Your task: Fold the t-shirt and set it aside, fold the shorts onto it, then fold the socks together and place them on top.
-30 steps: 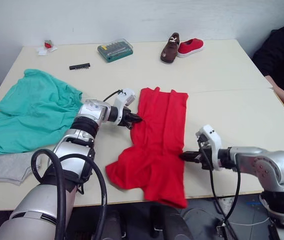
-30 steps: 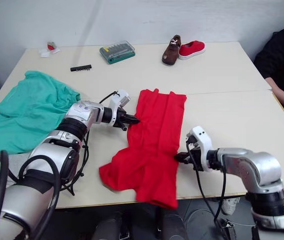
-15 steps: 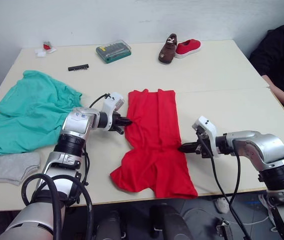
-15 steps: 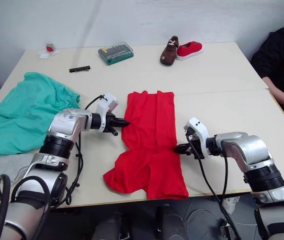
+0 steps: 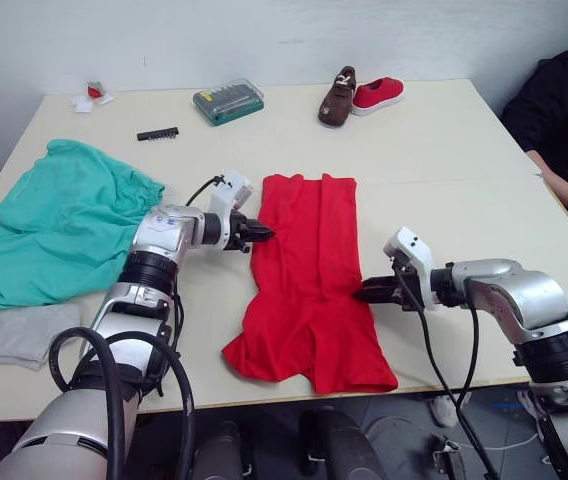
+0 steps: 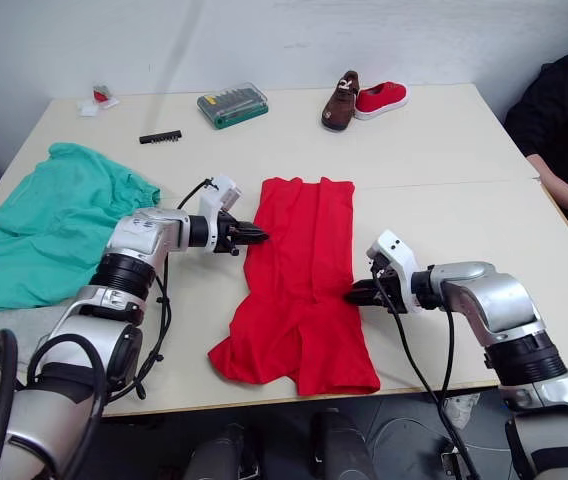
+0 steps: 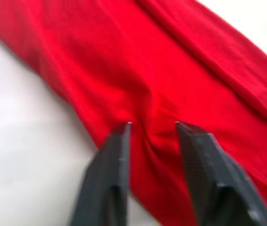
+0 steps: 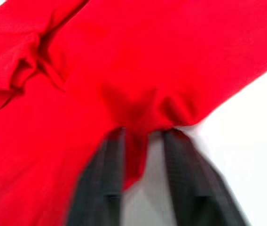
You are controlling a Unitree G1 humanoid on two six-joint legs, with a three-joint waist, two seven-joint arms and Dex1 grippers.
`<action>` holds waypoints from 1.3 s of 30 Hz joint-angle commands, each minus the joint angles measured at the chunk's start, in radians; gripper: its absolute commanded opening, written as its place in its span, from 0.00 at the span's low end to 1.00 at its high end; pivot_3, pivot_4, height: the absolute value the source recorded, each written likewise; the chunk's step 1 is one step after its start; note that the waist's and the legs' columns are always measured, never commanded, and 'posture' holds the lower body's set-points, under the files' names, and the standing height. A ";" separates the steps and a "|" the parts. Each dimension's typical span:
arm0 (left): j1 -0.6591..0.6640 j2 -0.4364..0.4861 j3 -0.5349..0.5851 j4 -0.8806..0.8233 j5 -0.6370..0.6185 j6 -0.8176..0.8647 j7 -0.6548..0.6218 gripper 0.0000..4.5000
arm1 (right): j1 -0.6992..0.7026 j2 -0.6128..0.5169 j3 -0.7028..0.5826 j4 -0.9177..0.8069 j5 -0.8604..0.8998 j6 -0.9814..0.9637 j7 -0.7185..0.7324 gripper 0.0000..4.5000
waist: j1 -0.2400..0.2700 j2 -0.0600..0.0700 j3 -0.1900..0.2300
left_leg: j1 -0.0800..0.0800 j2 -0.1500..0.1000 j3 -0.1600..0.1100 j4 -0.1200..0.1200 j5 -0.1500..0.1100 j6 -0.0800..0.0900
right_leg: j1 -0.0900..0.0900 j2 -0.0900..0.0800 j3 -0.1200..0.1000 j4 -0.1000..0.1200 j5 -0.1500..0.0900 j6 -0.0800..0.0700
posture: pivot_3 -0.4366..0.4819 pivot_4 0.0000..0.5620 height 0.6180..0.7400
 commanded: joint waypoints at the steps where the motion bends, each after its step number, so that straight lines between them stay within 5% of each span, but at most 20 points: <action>1: 0.075 0.114 -0.026 -0.192 -0.002 -0.155 -0.136 0.63 | 0.134 -0.120 -0.104 -0.206 -0.003 -0.077 0.034 0.61 | 0.004 0.001 0.000 | 0.000 0.000 0.000 -0.001 0.000 0.000 | 0.000 0.000 0.000 -0.001 0.000 0.000 | 0.48 0.27 1.00; 6: 0.219 0.245 -0.073 -0.367 0.010 -0.415 -0.278 0.98 | 0.336 -0.204 -0.178 -0.348 -0.078 -0.286 0.043 0.99 | 0.006 0.001 0.001 | 0.000 0.001 0.000 -0.002 -0.001 -0.002 | 0.000 0.001 -0.002 -0.004 0.000 -0.001 | 0.48 0.27 1.00; 7: 0.256 0.271 -0.080 -0.404 0.011 -0.493 -0.309 1.00 | 0.379 -0.211 -0.191 -0.357 -0.113 -0.365 0.045 1.00 | 0.006 0.001 0.001 | 0.000 0.001 0.000 -0.002 -0.001 -0.002 | 0.001 0.001 -0.002 -0.004 0.000 -0.001 | 0.48 0.27 1.00; 14: 0.402 0.407 -0.124 -0.423 0.079 -1.070 -0.384 1.00 | 0.603 -0.215 -0.218 -0.275 -0.358 -1.078 0.063 1.00 | 0.007 0.001 0.001 | 0.002 0.001 0.000 -0.002 -0.001 -0.001 | 0.003 0.001 -0.002 -0.004 0.000 0.000 | 0.48 0.27 1.00; 17: 0.443 0.420 -0.123 -0.408 0.039 -1.306 -0.391 1.00 | 0.637 -0.231 -0.202 -0.129 -0.482 -1.470 0.032 1.00 | 0.007 0.001 0.001 | 0.003 0.000 0.000 -0.002 -0.001 0.000 | 0.005 0.001 -0.002 -0.006 0.000 0.000 | 0.48 0.27 1.00; 20: 0.469 0.437 -0.138 -0.404 -0.006 -1.469 -0.409 1.00 | 0.630 -0.239 -0.185 -0.042 -0.540 -1.660 0.003 1.00 | 0.006 0.001 0.001 | 0.007 0.000 0.001 -0.002 -0.002 0.001 | 0.009 0.001 -0.001 -0.007 0.000 0.001 | 0.48 0.27 1.00; 33: 0.431 0.362 -0.239 -0.253 0.050 -1.857 -0.261 1.00 | 0.501 -0.181 -0.030 0.093 -0.710 -1.884 -0.131 1.00 | 0.000 -0.004 -0.002 | 0.021 0.003 0.000 -0.004 -0.003 0.001 | 0.023 0.003 -0.001 -0.011 0.000 0.000 | 0.48 0.27 1.00; 36: 0.426 0.348 -0.295 -0.252 0.044 -1.861 -0.241 0.86 | 0.472 -0.153 0.018 0.072 -0.700 -1.851 -0.137 1.00 | -0.002 -0.006 -0.003 | 0.022 0.004 0.000 -0.004 -0.004 0.000 | 0.025 0.003 -0.001 -0.011 0.000 0.000 | 0.48 0.27 1.00; 39: 0.417 0.358 -0.323 -0.245 0.056 -1.868 -0.221 0.64 | 0.467 -0.160 0.029 0.068 -0.689 -1.838 -0.144 0.79 | 0.000 -0.006 -0.003 | 0.023 0.004 0.000 -0.004 -0.004 0.000 | 0.026 0.003 -0.002 -0.012 -0.001 -0.001 | 0.48 0.27 1.00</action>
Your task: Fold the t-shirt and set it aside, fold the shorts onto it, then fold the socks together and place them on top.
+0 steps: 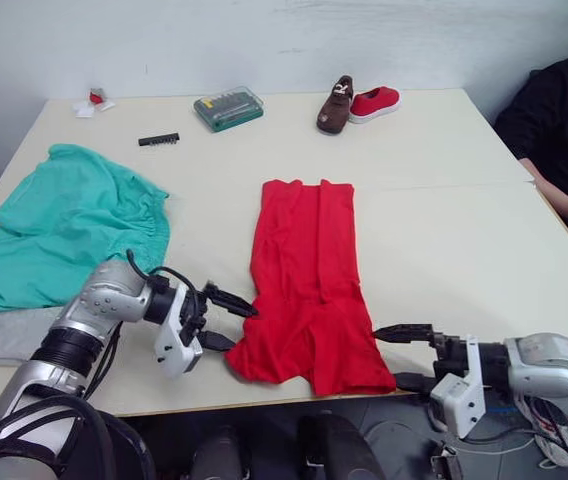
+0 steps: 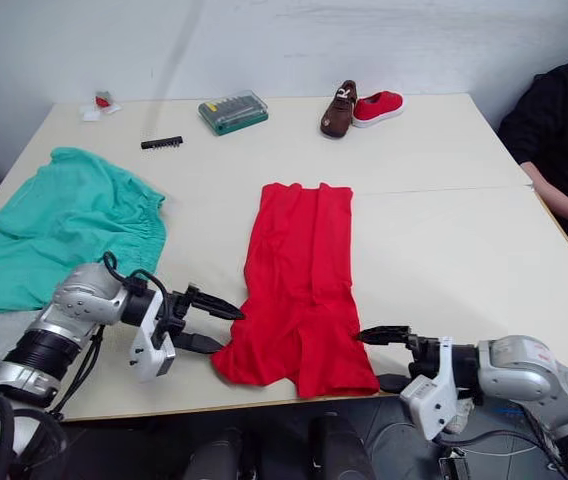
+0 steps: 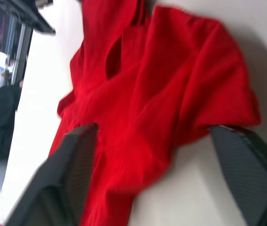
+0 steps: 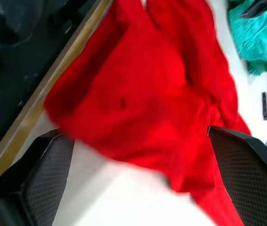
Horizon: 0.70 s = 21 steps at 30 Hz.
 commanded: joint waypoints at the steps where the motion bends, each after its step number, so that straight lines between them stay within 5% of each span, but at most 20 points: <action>1: -0.017 0.019 -0.025 -0.005 0.005 -0.006 0.032 0.57 | 0.012 -0.003 0.040 -0.003 -0.011 0.034 0.002 0.71 | 0.001 0.000 0.000 | 0.000 0.000 0.000 0.000 0.000 0.000 | 0.000 0.000 0.000 0.000 0.000 0.000 | 0.48 0.27 1.00; 8: 0.008 0.045 -0.062 -0.023 -0.025 0.085 0.039 0.06 | 0.048 -0.021 0.027 -0.071 0.079 0.132 0.000 0.14 | 0.007 0.001 0.000 | 0.000 0.000 0.000 0.000 -0.001 0.001 | 0.000 0.000 0.000 0.000 0.000 0.000 | 0.48 0.27 1.00; 10: 0.022 0.046 -0.063 -0.043 -0.057 0.146 0.030 0.00 | 0.060 -0.026 0.013 -0.107 0.122 0.185 0.005 0.01 | 0.007 0.001 0.001 | -0.001 0.000 0.000 0.000 -0.001 0.001 | 0.000 -0.001 0.000 0.000 0.000 0.000 | 0.48 0.27 1.00; 21: 0.148 0.144 0.045 -0.381 -0.343 0.805 -0.063 0.00 | 0.153 -0.057 -0.129 -0.522 0.520 0.738 0.024 0.01 | 0.008 0.002 0.001 | -0.003 0.000 -0.004 0.001 -0.001 0.001 | 0.000 -0.001 -0.002 -0.001 0.000 0.000 | 0.48 0.27 1.00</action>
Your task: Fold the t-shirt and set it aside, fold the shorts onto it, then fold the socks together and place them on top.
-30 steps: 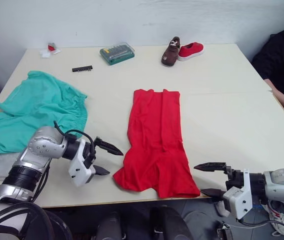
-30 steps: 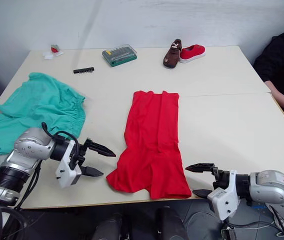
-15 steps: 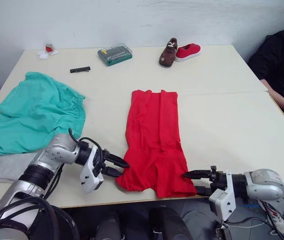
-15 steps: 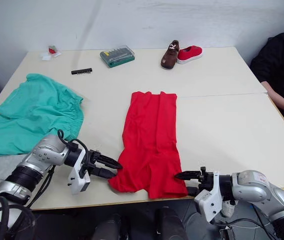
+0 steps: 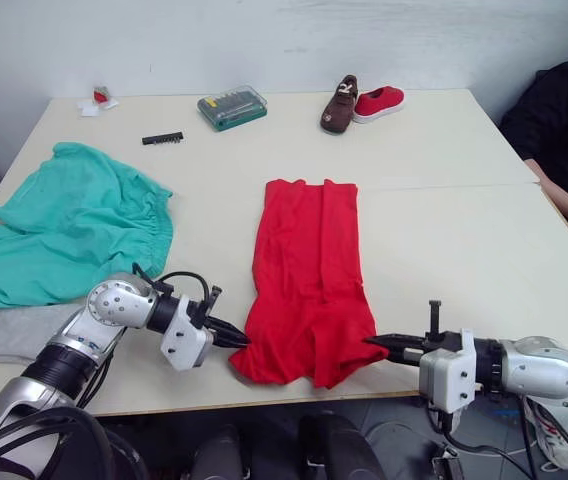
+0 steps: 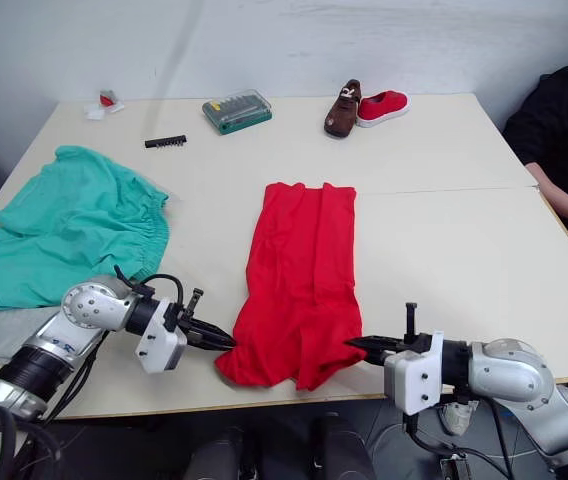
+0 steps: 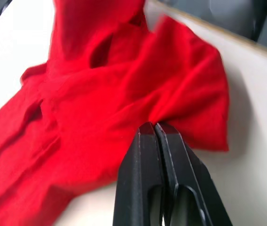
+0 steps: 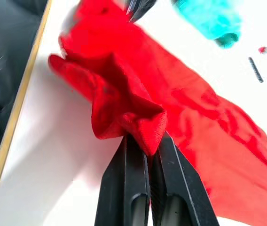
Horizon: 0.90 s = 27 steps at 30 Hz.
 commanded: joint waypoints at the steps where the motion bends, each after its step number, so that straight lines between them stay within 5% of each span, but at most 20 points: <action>1: 0.021 0.035 0.079 -0.124 -0.106 0.206 -0.011 0.00 | 0.018 -0.013 -0.068 -0.114 0.111 0.144 0.002 0.01 | 0.001 0.000 0.000 | 0.000 0.000 -0.001 0.000 0.000 0.000 | 0.000 0.000 0.000 0.000 0.000 0.000 | 0.48 0.27 1.00; 12: 0.044 0.022 0.196 -0.215 -0.131 0.409 -0.061 0.00 | 0.074 0.000 -0.118 -0.189 0.177 0.289 0.067 0.01 | 0.001 0.000 0.000 | -0.002 0.000 -0.005 -0.002 -0.001 0.000 | 0.003 0.000 -0.005 -0.008 0.000 0.000 | 0.48 0.27 1.00; 27: 0.283 0.198 0.328 -0.504 -0.234 0.660 -0.223 0.00 | 0.277 -0.055 -0.318 -0.419 0.431 0.564 0.221 0.01 | 0.002 0.001 0.001 | -0.001 -0.001 -0.007 -0.008 -0.002 0.000 | 0.004 0.000 -0.006 -0.012 0.000 0.000 | 0.48 0.27 1.00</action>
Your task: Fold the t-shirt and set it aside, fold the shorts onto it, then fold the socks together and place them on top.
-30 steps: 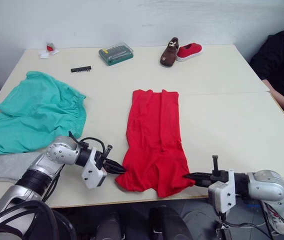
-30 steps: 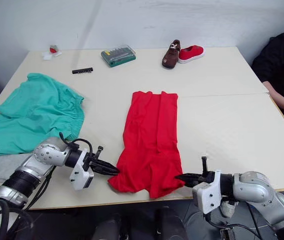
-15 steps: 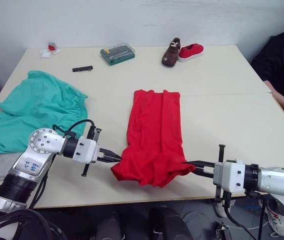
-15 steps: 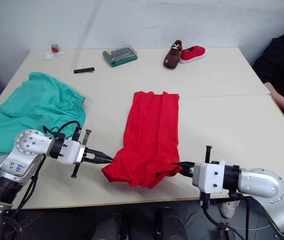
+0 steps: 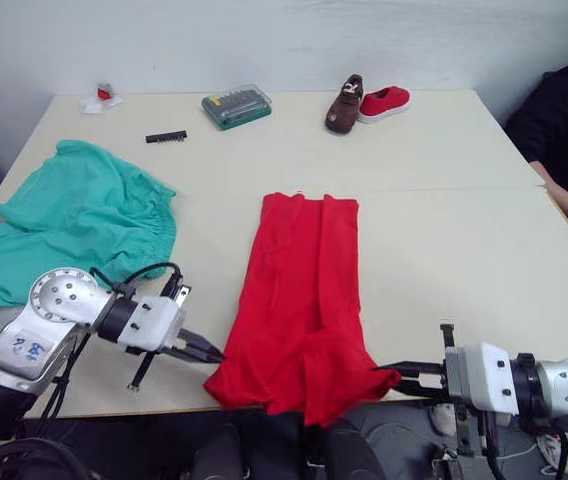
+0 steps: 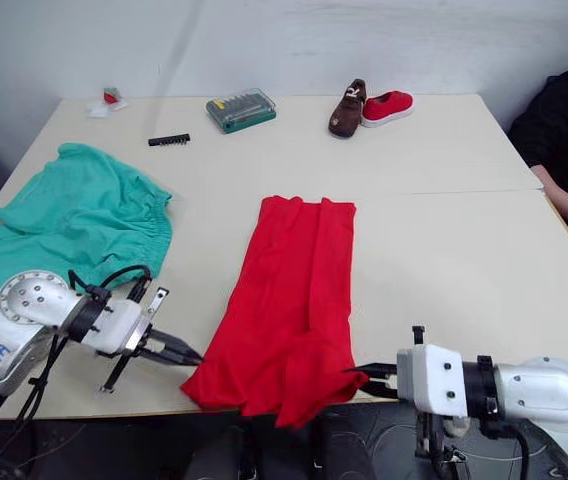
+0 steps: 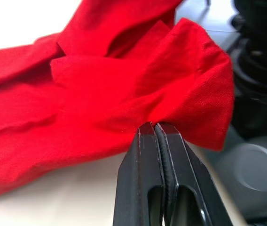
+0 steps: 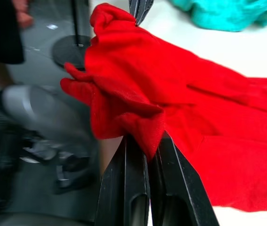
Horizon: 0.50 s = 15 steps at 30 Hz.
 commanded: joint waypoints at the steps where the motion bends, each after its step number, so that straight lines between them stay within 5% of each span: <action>1: 0.022 0.012 0.052 -0.063 -0.045 0.033 -0.017 0.00 | 0.009 -0.008 -0.052 -0.056 0.060 0.040 0.023 0.01 | 0.000 0.000 0.000 | 0.000 0.000 0.000 -0.001 0.000 0.000 | 0.000 0.000 0.000 0.000 0.000 0.000 | 0.48 0.27 1.00; 7: -0.165 -0.107 0.049 0.053 -0.054 0.176 0.084 0.00 | -0.153 0.021 -0.050 0.042 0.069 0.103 -0.033 0.01 | 0.001 0.000 0.000 | 0.000 -0.001 -0.001 -0.001 -0.002 0.004 | 0.000 -0.001 0.000 0.000 0.000 0.000 | 0.48 0.27 1.00; 15: -0.544 -0.380 0.027 0.409 0.033 0.376 0.331 0.00 | -0.618 0.141 0.040 0.376 0.045 0.273 -0.215 0.01 | -0.001 0.000 0.001 | -0.002 -0.004 -0.001 0.002 0.002 0.003 | 0.000 -0.001 -0.001 -0.001 0.002 0.002 | 0.48 0.27 1.00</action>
